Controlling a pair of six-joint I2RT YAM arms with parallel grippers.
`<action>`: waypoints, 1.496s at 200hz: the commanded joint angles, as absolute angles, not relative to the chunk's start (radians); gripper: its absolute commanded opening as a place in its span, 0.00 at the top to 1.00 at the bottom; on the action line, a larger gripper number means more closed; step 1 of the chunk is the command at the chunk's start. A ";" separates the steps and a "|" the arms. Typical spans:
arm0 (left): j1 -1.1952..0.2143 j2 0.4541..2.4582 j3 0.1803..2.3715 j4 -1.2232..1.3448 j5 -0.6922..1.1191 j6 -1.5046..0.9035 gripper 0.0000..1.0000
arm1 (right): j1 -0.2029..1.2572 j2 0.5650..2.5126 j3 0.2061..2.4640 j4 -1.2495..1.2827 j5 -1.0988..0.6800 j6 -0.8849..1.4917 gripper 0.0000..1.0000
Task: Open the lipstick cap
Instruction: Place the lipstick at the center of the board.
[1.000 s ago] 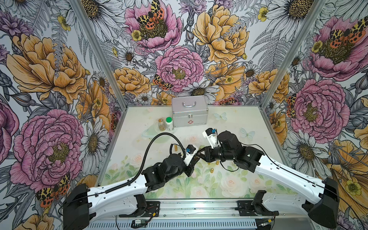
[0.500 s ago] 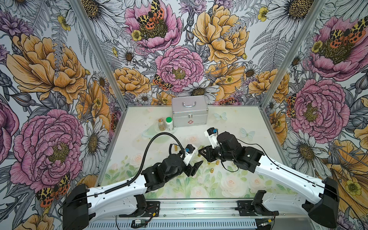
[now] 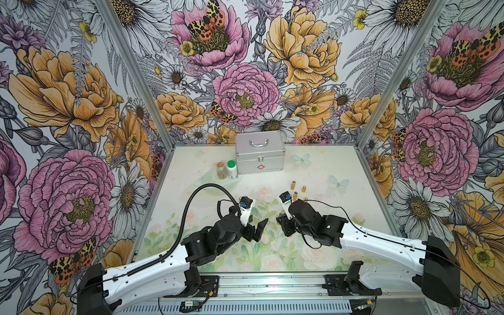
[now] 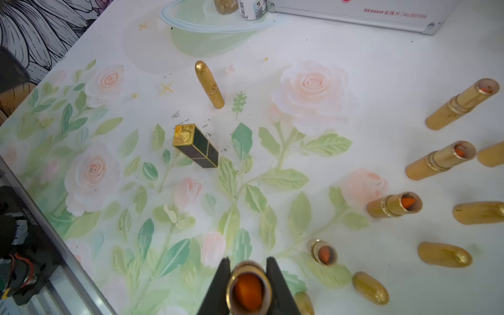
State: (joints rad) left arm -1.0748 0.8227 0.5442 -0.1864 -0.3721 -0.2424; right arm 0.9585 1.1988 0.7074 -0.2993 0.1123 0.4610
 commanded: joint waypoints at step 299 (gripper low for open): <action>-0.958 0.797 0.536 -0.261 -0.401 -0.367 0.01 | 1.121 1.481 0.531 0.120 0.288 0.335 0.71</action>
State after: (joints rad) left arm -0.9699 0.7979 0.5343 -0.2592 -0.4072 -0.3679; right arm 1.1145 1.4895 0.5385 0.1020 0.2630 0.3241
